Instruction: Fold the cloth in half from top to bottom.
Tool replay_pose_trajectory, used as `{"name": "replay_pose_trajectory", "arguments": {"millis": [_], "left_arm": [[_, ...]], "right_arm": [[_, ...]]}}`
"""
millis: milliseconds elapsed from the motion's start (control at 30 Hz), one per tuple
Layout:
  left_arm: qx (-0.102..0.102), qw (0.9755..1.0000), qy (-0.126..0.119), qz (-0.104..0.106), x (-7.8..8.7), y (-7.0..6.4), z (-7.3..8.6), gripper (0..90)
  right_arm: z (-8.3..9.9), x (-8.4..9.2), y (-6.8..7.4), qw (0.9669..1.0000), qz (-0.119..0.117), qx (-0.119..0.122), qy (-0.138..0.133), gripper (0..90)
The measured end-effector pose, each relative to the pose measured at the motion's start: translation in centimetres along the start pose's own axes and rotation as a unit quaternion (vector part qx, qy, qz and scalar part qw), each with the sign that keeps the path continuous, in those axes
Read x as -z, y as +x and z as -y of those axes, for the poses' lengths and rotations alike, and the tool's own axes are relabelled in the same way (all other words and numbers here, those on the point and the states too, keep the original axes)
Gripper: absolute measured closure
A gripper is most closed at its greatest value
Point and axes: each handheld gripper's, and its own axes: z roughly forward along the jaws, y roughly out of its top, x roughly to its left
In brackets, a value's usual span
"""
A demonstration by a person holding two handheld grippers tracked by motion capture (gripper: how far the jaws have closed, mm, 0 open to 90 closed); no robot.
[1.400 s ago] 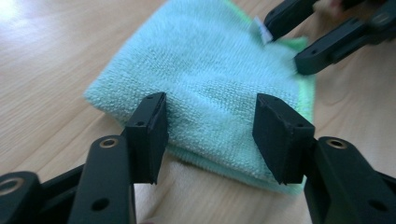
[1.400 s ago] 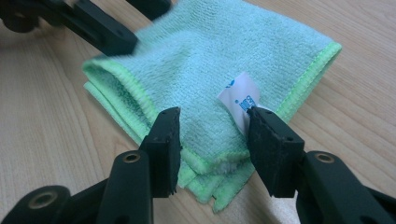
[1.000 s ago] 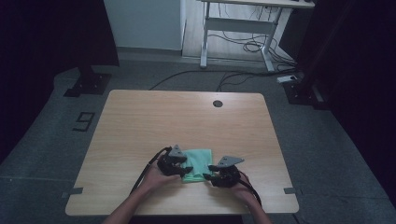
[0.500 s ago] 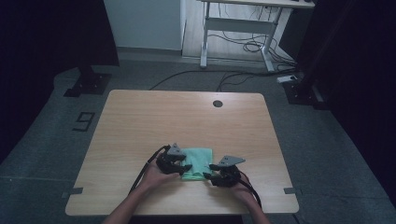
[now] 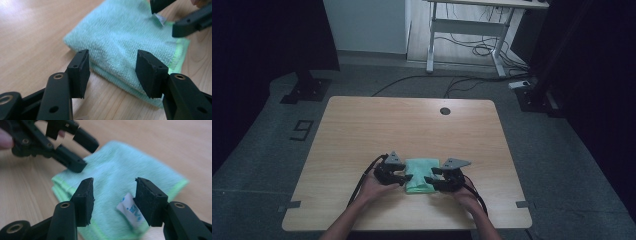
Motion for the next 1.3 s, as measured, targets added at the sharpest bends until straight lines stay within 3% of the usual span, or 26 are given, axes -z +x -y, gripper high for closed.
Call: {"name": "replay_pose_trajectory", "arguments": {"millis": [100,200,400,600,900,1000,1133,1200,1300], "left_arm": [[0.000,1.0000,0.003,0.001,-0.2,-0.1,0.2,45.6],[0.003,1.0000,0.004,0.004,-0.4,0.1,0.2,45.1],[0.007,1.0000,0.001,-0.002,-0.8,0.5,0.0,44.2],[-0.011,0.9996,0.002,-0.026,-1.7,1.4,-1.1,45.4],[-0.006,0.9987,0.006,-0.049,-2.7,3.4,-2.6,45.0],[-0.018,0.9981,0.007,-0.058,-2.6,3.2,-2.8,44.4],[-0.027,0.9971,-0.005,-0.071,-1.9,2.6,-3.0,42.5],[-0.025,0.9968,-0.021,-0.074,-0.9,2.3,-3.1,41.4],[-0.016,0.9956,-0.040,-0.084,0.6,2.0,-3.1,40.7]], "right_arm": [[0.7,-0.3,0.8,0.9998,-0.005,0.011,0.017,46.0],[1.5,-0.3,1.3,0.9996,0.008,0.018,0.022,45.0],[1.3,-0.8,1.3,0.9991,0.020,0.025,0.027,45.4],[0.7,-1.5,0.4,0.9985,0.042,0.020,0.027,45.5],[-0.7,-3.0,-1.9,0.9975,0.067,0.001,0.023,46.8],[-0.9,-3.2,-2.0,0.9969,0.075,0.002,0.023,46.8],[-0.7,-2.9,-1.7,0.9964,0.083,0.006,0.012,45.1],[-0.3,-1.8,-1.6,0.9966,0.080,-0.005,-0.018,44.7],[-0.2,-0.7,-1.3,0.9956,0.084,-0.003,-0.041,44.4]]}}
